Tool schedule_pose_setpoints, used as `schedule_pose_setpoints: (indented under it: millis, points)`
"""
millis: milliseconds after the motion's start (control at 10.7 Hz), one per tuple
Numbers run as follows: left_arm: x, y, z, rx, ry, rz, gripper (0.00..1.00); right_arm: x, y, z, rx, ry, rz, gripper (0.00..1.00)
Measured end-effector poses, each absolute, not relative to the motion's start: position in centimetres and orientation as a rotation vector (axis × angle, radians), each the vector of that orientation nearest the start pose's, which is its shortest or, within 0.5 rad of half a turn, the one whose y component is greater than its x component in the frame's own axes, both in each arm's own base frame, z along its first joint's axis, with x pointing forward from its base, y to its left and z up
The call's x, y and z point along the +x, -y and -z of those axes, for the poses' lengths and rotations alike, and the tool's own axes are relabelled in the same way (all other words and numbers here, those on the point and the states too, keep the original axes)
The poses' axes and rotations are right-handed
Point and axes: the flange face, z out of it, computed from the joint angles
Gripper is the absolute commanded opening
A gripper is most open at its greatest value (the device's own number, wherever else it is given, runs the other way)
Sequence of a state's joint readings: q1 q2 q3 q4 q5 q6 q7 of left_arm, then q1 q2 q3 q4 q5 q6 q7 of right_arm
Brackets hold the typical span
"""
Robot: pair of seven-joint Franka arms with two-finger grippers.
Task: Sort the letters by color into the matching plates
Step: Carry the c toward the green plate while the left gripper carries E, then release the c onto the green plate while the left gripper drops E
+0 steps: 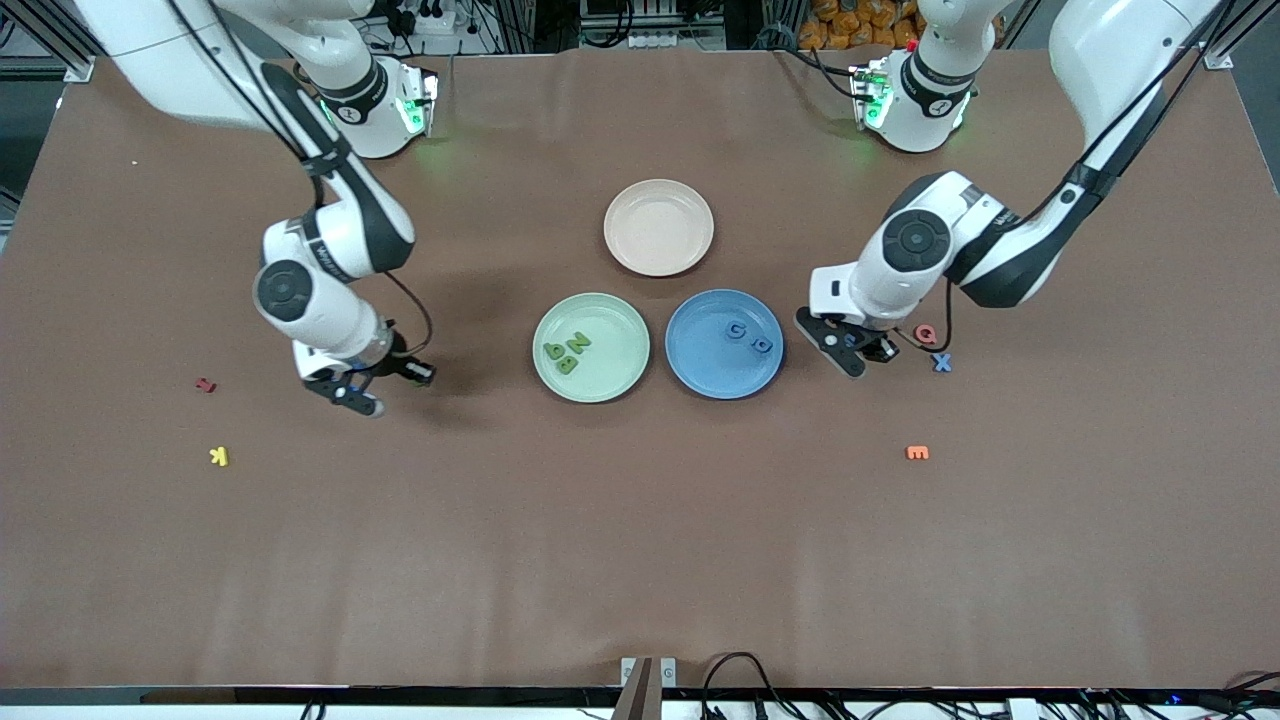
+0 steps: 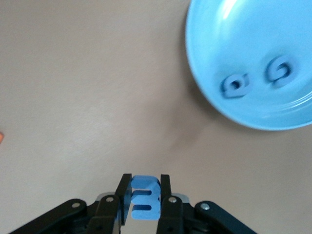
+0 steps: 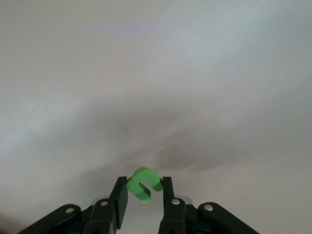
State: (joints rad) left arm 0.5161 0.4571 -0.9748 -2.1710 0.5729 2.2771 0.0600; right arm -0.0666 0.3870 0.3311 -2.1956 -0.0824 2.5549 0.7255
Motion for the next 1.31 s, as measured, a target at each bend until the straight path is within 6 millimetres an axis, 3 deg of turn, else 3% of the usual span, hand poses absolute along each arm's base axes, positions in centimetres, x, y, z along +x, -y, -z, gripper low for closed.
schedule_pose_setpoints:
  millis: [280, 561, 934, 1121, 1215, 1308]
  points:
    - [47.4, 27.5, -26.2, -2.885, -1.238, -0.141, 0.0, 51.2, -23.4, -22.8, -3.045, -0.605, -0.115, 0.13]
    - [43.9, 33.5, -26.6, -2.933, -1.121, -0.134, 0.0, 49.6, -29.7, -24.9, -3.017, -0.61, -0.172, 0.13]
    - [41.5, 37.9, -26.9, -2.988, -1.023, -0.131, 0.0, 47.2, -34.4, -25.3, -3.001, -0.661, -0.181, 0.13]
    - [42.1, 39.0, -26.4, -3.017, -1.013, -0.146, 0.0, 46.4, -36.0, -25.2, -2.994, -0.696, -0.188, 0.13]
    - [42.9, 38.9, -25.8, -3.027, -0.994, -0.156, 0.05, 46.2, -36.7, -25.0, -2.989, -0.715, -0.192, 0.13]
    - [43.6, 38.9, -24.9, -3.029, -0.976, -0.168, 0.19, 46.1, -37.2, -24.8, -2.984, -0.732, -0.198, 0.2]
